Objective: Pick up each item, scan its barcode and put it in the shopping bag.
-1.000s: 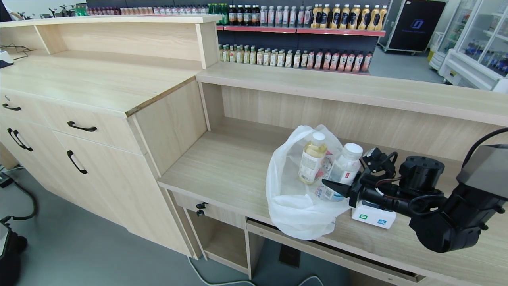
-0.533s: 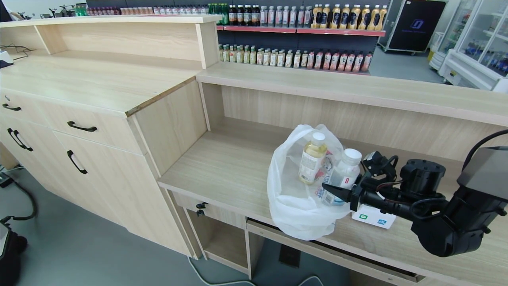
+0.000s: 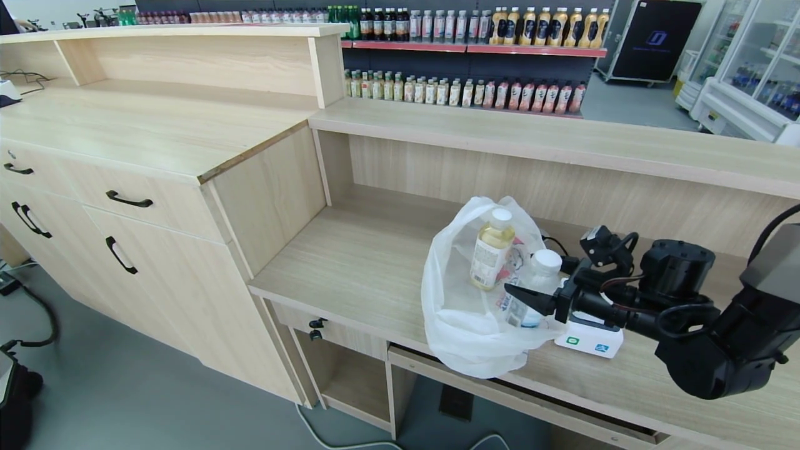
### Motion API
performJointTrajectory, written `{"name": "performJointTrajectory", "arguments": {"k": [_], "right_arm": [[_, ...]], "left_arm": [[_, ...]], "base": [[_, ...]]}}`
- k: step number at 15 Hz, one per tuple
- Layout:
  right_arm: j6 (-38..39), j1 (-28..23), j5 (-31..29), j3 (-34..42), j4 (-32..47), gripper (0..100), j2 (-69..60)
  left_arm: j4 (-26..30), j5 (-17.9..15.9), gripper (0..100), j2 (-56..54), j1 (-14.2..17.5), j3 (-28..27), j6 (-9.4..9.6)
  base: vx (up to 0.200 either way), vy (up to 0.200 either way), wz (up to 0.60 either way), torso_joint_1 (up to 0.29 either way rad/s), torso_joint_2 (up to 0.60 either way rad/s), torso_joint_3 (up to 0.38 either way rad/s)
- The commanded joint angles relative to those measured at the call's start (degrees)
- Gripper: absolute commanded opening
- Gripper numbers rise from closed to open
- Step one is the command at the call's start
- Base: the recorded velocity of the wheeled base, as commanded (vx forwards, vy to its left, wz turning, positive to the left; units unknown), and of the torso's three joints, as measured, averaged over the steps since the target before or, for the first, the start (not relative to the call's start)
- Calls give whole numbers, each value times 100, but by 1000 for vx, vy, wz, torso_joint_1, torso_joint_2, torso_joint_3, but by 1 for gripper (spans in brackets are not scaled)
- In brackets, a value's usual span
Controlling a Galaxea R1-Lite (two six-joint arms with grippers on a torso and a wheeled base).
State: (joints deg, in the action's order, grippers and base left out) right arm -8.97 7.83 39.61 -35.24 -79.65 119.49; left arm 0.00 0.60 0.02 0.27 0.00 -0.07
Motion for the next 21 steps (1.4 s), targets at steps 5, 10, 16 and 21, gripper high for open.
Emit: {"name": "performJointTrajectory", "arguments": {"k": [5,10,16,21], "right_arm": [[115,-203,-6,-88,1171,100,-1446],[-8,-923,-744,-26,2516,100,-2932],[-966,-1653,-1614,-35,2833,100,-3714],[-562,-1697,-2853,-387,3553,100,-4145]], "left_arm": [[0,2,0,-2,0,0,-1],[0,2,0,-2,0,0,-1],[0,2,0,-2,0,0,-1],[0,2,0,-2,0,0,-1]], "base": [[0,0,0,0,0,0],[0,0,0,0,0,0],[0,0,-200,-2,0,1],[0,0,-600,1,0,3]]}}
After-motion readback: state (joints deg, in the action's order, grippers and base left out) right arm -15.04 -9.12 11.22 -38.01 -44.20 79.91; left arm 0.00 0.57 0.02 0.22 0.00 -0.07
